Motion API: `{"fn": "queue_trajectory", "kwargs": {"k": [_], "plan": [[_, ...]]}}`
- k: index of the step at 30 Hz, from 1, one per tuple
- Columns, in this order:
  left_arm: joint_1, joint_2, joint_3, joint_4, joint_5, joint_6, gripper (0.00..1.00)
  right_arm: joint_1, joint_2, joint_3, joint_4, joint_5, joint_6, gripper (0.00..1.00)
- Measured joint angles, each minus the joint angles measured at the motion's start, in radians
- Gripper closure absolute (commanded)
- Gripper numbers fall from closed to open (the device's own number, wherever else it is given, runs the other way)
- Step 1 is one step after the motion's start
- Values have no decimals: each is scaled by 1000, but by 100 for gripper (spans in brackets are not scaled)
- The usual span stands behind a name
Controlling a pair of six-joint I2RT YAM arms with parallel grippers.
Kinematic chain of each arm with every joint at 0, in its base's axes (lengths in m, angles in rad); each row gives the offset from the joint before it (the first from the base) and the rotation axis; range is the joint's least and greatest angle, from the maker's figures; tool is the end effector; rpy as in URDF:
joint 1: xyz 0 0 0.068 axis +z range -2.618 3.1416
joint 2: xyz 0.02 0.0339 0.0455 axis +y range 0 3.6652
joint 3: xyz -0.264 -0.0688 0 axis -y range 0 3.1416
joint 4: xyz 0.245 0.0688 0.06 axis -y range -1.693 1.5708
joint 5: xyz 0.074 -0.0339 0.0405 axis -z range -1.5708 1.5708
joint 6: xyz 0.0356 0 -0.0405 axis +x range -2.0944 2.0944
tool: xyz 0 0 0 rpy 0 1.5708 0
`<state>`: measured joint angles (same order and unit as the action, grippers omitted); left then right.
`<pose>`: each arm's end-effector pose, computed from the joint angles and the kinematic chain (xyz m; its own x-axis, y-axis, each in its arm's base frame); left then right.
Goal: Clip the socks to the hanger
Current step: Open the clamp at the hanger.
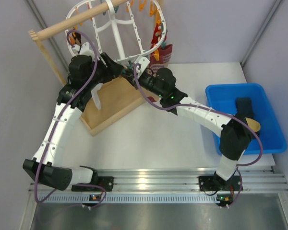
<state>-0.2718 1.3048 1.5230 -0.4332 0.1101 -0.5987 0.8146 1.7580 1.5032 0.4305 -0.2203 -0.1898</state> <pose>0.2722 -0.0799 0.4565 -0.3784 -0.4760 -0.7938 0.1900 0.7994 -0.5700 0.2883 0.3170 0.3882 0.2796 0.0281 -0.9597 -0.8195 0.5278 -0.2233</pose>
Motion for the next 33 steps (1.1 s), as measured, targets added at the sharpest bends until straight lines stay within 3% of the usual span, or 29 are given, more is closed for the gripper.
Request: {"fn": "queue_trajectory", "kwargs": {"k": [11, 23, 26, 27, 33], "plan": [[0, 29, 35, -27, -6, -59, 45, 19, -1, -6, 4, 49, -90, 100], [0, 37, 50, -31, 8, -83, 75, 25, -3, -12, 7, 58, -120, 100], [1, 38, 50, -32, 16, -82, 94, 24, -9, -18, 6, 51, -111, 85], [2, 38, 50, -31, 20, -82, 98, 23, -12, -18, 2, 47, -105, 72], [10, 37, 44, -12, 30, -55, 100, 19, -67, -62, -85, -55, -88, 55]]}}
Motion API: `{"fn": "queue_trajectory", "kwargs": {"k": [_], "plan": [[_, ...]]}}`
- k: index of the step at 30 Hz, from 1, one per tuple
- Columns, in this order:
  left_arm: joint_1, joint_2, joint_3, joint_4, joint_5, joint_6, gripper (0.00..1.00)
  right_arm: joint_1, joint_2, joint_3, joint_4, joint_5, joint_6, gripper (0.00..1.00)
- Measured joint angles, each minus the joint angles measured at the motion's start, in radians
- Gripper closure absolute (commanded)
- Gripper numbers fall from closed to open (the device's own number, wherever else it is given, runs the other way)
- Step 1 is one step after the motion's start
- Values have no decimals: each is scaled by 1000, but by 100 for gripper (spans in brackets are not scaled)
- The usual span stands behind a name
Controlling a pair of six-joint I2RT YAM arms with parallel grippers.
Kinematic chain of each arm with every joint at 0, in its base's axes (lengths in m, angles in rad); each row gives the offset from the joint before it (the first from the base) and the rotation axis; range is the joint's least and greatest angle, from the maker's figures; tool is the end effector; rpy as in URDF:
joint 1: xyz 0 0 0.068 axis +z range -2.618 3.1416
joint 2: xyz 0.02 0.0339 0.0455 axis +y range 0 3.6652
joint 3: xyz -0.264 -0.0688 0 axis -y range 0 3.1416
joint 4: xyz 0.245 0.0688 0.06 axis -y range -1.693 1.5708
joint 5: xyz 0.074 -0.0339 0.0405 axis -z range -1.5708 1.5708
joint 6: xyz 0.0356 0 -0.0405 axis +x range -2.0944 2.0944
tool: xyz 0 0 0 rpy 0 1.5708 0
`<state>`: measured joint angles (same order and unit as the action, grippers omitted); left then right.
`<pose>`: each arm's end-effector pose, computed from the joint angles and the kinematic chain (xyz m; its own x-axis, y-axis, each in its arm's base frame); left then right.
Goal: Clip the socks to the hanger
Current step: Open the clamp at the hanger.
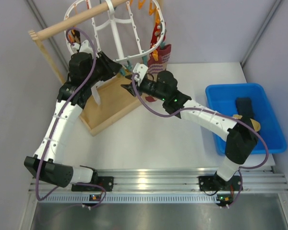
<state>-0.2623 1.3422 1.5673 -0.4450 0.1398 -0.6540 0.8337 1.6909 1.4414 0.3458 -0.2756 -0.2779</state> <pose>0.2809 -0.0806 0.4600 -0.4033 -0.5155 -0.7561 0.1799 0.7655 -0.6178 0.2695 0.3113 0.3837 0.3076 -0.0540 -0.9500 -0.8425 0.4486 -0.2982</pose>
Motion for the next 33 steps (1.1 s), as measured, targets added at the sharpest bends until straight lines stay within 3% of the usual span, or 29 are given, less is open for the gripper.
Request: {"fn": "queue_trajectory", "kwargs": {"k": [10, 20, 28, 33], "plan": [[8, -1, -48, 78, 9, 39, 100, -37, -8, 27, -104, -148, 100, 55], [13, -3, -52, 87, 23, 63, 100, -66, 71, 179, -112, -171, 220, 60], [18, -3, -56, 94, 29, 77, 100, -69, 104, 210, -165, -177, 235, 72], [18, -3, -56, 94, 35, 77, 100, -73, 117, 209, -210, -171, 229, 69]]}}
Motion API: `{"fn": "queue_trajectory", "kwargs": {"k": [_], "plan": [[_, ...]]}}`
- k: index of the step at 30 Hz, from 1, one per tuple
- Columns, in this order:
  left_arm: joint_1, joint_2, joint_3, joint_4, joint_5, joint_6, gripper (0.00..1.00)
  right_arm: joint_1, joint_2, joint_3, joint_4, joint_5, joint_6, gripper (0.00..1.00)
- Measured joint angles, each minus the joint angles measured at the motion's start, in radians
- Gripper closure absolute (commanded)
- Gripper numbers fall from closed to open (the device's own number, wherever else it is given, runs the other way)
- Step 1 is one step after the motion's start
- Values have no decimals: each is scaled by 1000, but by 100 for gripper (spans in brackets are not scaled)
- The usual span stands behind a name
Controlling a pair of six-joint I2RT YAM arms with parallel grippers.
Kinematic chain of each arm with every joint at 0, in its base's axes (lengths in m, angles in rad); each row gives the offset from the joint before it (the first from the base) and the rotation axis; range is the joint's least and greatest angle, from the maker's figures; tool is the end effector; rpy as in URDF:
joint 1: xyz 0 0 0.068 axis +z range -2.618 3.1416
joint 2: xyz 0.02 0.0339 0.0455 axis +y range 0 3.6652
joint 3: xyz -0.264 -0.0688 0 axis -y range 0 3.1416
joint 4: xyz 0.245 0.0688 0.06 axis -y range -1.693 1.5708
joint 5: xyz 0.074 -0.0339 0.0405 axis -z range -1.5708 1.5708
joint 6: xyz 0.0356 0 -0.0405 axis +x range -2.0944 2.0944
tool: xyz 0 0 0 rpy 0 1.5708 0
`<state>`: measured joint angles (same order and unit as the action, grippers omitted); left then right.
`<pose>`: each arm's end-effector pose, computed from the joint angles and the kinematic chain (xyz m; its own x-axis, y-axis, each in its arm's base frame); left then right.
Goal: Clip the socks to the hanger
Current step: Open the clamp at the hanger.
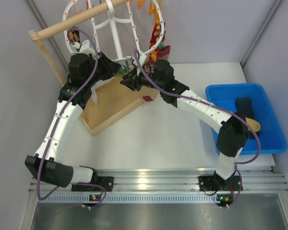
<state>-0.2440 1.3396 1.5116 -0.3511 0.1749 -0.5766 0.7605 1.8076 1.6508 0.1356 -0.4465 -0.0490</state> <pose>0.2876 -0.0780 0.4521 -0.3652 -0.4623 -0.8080 0.2445 0.7899 -0.5624 0.3077 0.3140 0.3889 0.0304 -0.0320 -0.9990 -0.9341 0.3547 -0.0398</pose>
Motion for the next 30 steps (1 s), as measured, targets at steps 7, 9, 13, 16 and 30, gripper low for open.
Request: {"fn": "queue_trajectory", "kwargs": {"k": [7, 9, 13, 16, 30], "plan": [[0, -2, -1, 1, 2, 2, 100, -7, 10, 3, -1, 19, 6, 66], [0, -2, -2, 2, 3, 3, 100, -10, 22, 22, -1, 27, 10, 66], [0, -2, -7, 8, 5, 3, 100, -13, 35, 49, 8, 34, 24, 66], [0, -2, -8, 11, 5, 4, 100, -13, 35, 60, 18, 34, 44, 66], [0, -4, -11, 18, 9, 0, 96, -18, 36, 58, 54, 44, 84, 100]]}}
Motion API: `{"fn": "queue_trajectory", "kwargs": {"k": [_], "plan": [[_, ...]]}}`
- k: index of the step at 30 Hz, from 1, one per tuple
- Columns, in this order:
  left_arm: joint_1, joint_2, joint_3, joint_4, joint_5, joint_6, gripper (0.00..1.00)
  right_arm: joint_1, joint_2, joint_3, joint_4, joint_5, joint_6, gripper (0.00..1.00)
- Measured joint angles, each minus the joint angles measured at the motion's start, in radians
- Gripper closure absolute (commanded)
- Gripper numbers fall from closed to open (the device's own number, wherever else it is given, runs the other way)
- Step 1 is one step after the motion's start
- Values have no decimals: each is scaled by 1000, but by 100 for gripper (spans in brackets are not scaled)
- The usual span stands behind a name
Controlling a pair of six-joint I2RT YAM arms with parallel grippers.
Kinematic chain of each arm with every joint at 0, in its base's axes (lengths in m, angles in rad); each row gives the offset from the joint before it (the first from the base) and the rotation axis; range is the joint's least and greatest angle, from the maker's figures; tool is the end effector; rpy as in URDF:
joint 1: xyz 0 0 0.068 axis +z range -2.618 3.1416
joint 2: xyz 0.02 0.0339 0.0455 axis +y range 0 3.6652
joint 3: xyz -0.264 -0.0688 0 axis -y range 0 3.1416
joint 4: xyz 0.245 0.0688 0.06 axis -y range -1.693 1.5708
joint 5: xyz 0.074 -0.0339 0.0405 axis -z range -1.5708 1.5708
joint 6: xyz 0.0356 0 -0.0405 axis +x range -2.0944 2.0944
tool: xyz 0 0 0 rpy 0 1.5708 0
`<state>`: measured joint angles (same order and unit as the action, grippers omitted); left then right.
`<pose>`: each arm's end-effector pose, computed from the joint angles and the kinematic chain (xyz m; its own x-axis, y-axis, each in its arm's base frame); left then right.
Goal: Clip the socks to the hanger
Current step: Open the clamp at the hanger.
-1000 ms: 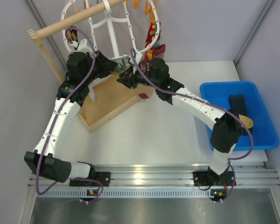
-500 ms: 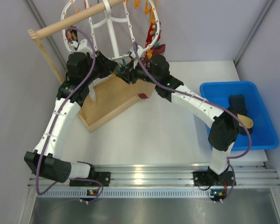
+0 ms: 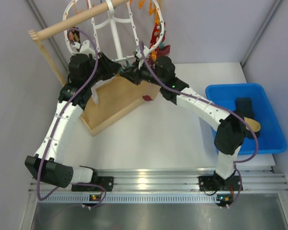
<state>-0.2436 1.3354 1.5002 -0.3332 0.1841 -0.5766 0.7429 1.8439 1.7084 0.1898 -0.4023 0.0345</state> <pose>0.2874 -0.0781 0.4513 -0.3611 -0.4625 -0.8097 0.2569 0.7854 -0.5632 0.3210 0.3138 0.3999 0.0085 0.0509 -0.9987 -0.9112 0.4117 0.0132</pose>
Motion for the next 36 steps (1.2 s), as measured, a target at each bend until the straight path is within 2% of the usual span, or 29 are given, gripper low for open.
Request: {"fn": "queue_trajectory", "kwargs": {"k": [3, 5, 11, 12, 18, 22, 25, 26, 28, 29, 31, 32, 33, 34, 35, 36], "plan": [[0, 0, 0, 0, -6, -2, 84, 0, 0, -16, 28, 1, -3, 100], [-1, 0, 1, -1, -13, -5, 72, 0, 0, -34, 62, 1, -14, 100], [-4, 3, 5, -4, -39, -24, 64, 3, 0, -74, 141, 9, -52, 100], [-6, 3, 5, -5, -45, -27, 60, 3, -1, -80, 151, 12, -58, 100], [-10, 3, 5, -4, -64, -55, 57, 6, -2, -99, 188, 20, -80, 100], [-11, 3, 5, -4, -71, -71, 58, 6, -4, -109, 203, 21, -87, 100], [-13, 3, 5, -4, -81, -80, 63, 6, -6, -112, 208, 21, -87, 100], [-13, 3, 5, -5, -85, -81, 72, 6, -7, -114, 210, 21, -87, 100], [-14, 3, 5, -5, -89, -84, 79, 6, -8, -120, 217, 24, -89, 100], [-14, 3, 5, -3, -91, -81, 90, 6, -10, -123, 221, 24, -91, 100], [-14, 3, 5, 6, -87, -75, 98, 6, -12, -125, 225, 27, -95, 100], [-14, 3, 5, 8, -85, -75, 100, 6, -14, -125, 226, 27, -95, 97], [-14, 3, 5, 9, -83, -74, 100, 6, -16, -125, 224, 28, -97, 87], [-14, 3, 5, 10, -78, -71, 100, 6, -18, -126, 219, 28, -98, 75], [-14, 3, 5, 11, -73, -70, 100, 6, -22, -127, 213, 27, -97, 56], [-13, 3, 3, 15, -70, -69, 100, 6, -27, -130, 203, 21, -95, 51]]}}
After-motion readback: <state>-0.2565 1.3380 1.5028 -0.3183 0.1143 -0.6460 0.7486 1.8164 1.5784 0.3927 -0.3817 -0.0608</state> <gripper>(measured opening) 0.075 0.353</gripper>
